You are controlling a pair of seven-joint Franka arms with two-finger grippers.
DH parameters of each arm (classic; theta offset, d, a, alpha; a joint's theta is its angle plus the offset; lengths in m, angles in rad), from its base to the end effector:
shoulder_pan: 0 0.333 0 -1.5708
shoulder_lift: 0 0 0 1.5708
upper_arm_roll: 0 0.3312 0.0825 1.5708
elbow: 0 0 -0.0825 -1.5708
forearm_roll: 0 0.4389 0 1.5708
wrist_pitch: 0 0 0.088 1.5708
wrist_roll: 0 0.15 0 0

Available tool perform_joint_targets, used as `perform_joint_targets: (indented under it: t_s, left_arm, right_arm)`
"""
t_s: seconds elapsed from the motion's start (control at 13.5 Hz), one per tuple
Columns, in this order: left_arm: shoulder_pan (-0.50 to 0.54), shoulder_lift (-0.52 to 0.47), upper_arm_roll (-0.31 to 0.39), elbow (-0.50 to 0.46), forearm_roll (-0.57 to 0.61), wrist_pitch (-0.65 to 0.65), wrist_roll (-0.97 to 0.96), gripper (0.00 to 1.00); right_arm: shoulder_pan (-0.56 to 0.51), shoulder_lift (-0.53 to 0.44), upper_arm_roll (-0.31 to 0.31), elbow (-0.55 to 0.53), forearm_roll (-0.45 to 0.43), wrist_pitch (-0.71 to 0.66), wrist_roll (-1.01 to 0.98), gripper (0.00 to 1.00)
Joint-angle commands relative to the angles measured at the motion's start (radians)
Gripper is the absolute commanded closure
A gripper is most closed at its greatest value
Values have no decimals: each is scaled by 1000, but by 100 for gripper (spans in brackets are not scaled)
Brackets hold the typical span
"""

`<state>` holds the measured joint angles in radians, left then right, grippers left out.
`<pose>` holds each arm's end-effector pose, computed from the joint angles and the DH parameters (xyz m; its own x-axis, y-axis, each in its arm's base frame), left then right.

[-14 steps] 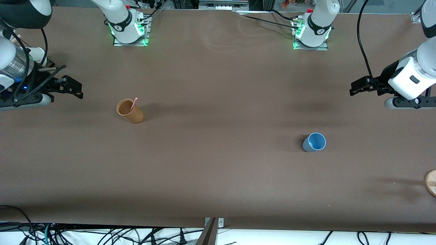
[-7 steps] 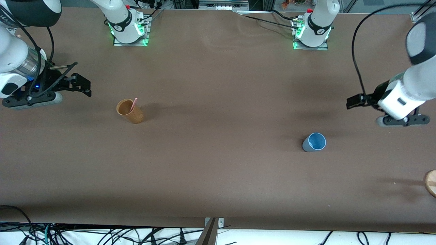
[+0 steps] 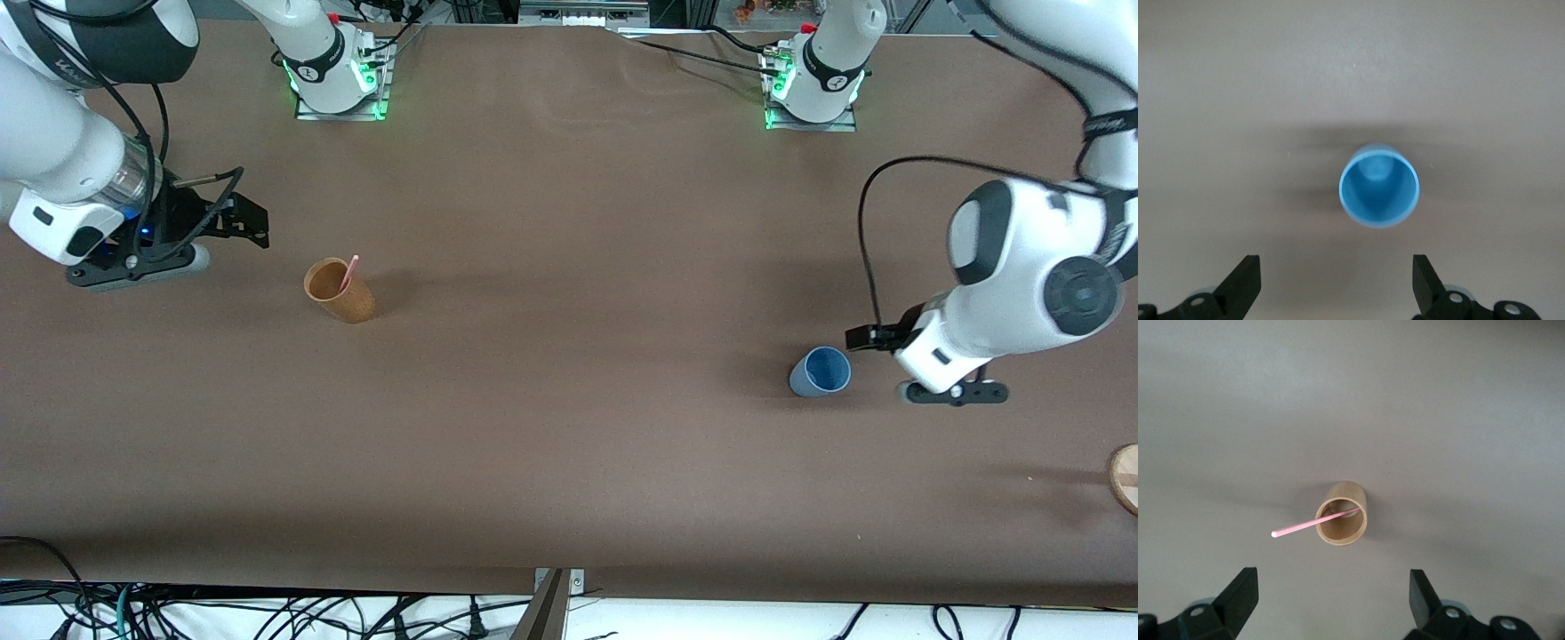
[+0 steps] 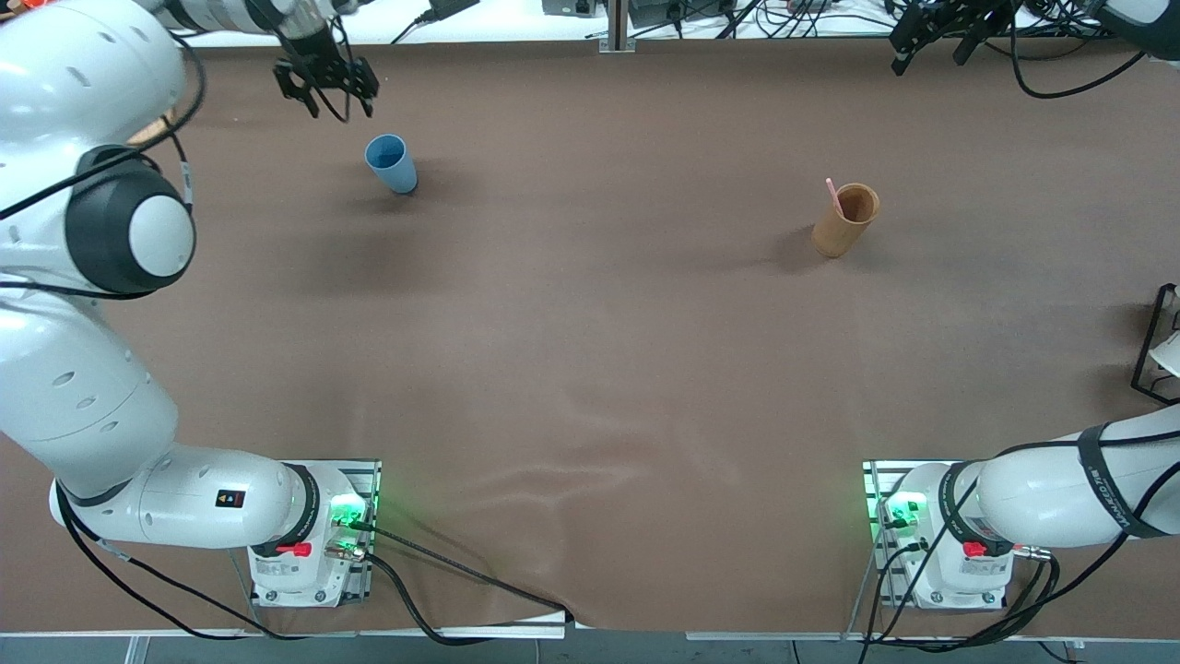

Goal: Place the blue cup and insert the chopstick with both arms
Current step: 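Reach the left gripper to the blue cup while the right gripper reaches the chopstick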

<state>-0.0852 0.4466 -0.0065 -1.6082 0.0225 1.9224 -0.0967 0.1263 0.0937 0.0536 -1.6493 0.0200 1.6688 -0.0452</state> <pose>0.7090 -0.0623 0.3046 0.9915 -0.0017 -0.1298 -0.0056 -0.9995 -0.0298 0.6257 0.1156 0.5051 0.9726 0.2209 -0.0728 0.2194 -0.9752 -0.0280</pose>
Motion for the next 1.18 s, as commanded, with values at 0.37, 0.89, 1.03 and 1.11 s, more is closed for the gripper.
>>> perform_joint_targets:
  t_s: [0.37, 0.89, 1.03, 1.11]
  left_arm:
    - [7, -11, 5, -193, 57, 276, 5, 0]
    - [19, -9, 6, -334, 59, 496, 6, 0]
    - [19, -3, 6, -366, 59, 556, 6, 0]
    - [21, 6, 6, -366, 57, 560, 5, 0]
  right_arm:
    - [-11, -129, 78, -325, 12, 187, -154, 0]
    - [-30, -121, 78, -547, 14, 458, -651, 0]
    - [-30, -97, 78, -579, 12, 541, -717, 0]
    - [-30, -86, 80, -596, 12, 586, -746, 0]
